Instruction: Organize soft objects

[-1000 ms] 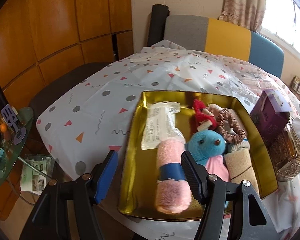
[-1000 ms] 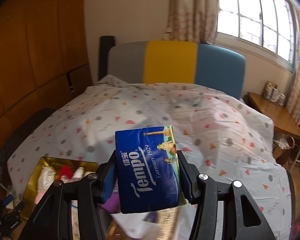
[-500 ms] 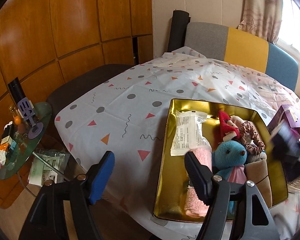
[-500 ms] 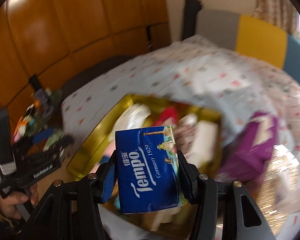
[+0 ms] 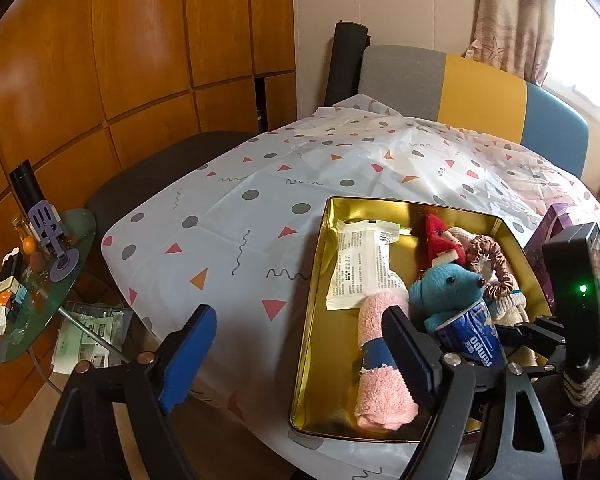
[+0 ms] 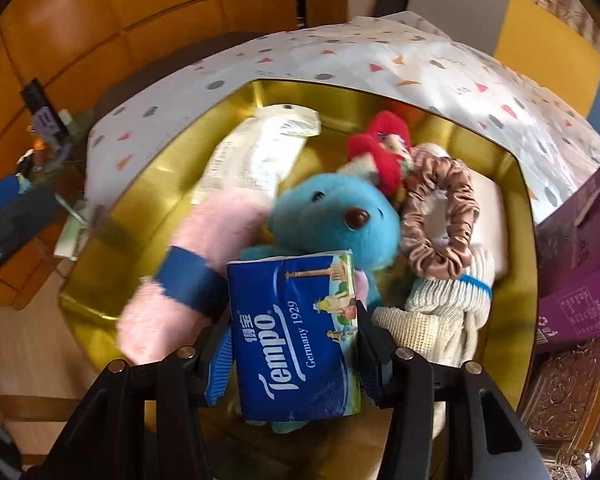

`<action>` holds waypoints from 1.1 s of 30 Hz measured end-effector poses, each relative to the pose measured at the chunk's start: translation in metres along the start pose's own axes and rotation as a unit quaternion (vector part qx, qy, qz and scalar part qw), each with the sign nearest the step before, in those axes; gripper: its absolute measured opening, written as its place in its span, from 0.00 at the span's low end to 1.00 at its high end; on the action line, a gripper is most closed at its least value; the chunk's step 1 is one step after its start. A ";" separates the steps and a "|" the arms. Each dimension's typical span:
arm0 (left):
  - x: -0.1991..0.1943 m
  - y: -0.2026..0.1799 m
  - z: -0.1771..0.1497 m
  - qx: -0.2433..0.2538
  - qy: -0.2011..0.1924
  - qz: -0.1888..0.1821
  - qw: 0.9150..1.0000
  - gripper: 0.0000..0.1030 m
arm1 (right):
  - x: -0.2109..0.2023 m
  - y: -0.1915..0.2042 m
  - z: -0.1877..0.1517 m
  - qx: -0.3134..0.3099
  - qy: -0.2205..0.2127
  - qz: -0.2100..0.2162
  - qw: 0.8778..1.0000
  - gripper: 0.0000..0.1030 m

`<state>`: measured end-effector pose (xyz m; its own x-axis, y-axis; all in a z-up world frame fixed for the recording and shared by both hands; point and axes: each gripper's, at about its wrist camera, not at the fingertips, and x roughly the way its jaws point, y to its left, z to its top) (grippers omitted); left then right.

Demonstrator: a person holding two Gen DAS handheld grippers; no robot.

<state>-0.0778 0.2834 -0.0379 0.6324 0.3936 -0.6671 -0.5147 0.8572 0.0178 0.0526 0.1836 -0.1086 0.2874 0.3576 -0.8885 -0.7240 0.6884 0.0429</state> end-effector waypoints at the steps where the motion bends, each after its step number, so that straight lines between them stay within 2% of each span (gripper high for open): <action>1: 0.000 -0.001 0.000 0.001 0.000 0.000 1.000 0.84 | 0.000 -0.001 -0.002 0.004 -0.001 0.002 1.000 0.51; 9: -0.003 -0.006 -0.003 0.003 -0.002 0.001 1.000 0.94 | -0.002 -0.016 -0.019 0.036 -0.007 0.011 0.999 0.53; 12: -0.004 -0.009 -0.003 0.005 -0.004 0.001 1.000 0.95 | -0.005 -0.017 -0.019 0.040 -0.016 0.013 0.999 0.55; 15: -0.005 -0.010 -0.003 0.005 -0.004 0.003 1.000 1.00 | -0.014 -0.020 -0.021 0.049 -0.036 0.013 0.998 0.62; 20: -0.007 -0.012 -0.003 0.001 -0.005 0.001 1.000 1.00 | -0.037 -0.025 -0.025 0.061 -0.069 0.005 0.996 0.63; 24: -0.007 -0.016 -0.003 0.006 -0.002 0.000 1.000 1.00 | -0.059 -0.028 -0.029 0.076 -0.107 -0.019 0.991 0.63; 28: -0.013 -0.024 -0.003 0.011 -0.011 -0.004 1.000 1.00 | -0.082 -0.032 -0.035 0.109 -0.155 -0.059 0.980 0.63; 33: -0.023 -0.030 -0.004 0.003 -0.027 -0.026 0.999 1.00 | -0.100 -0.045 -0.042 0.148 -0.179 -0.108 0.967 0.63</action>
<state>-0.0792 0.2470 -0.0260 0.6881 0.3654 -0.6269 -0.4770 0.8788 -0.0114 0.0301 0.0903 -0.0408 0.6482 0.3442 -0.6793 -0.4268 0.9030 0.0503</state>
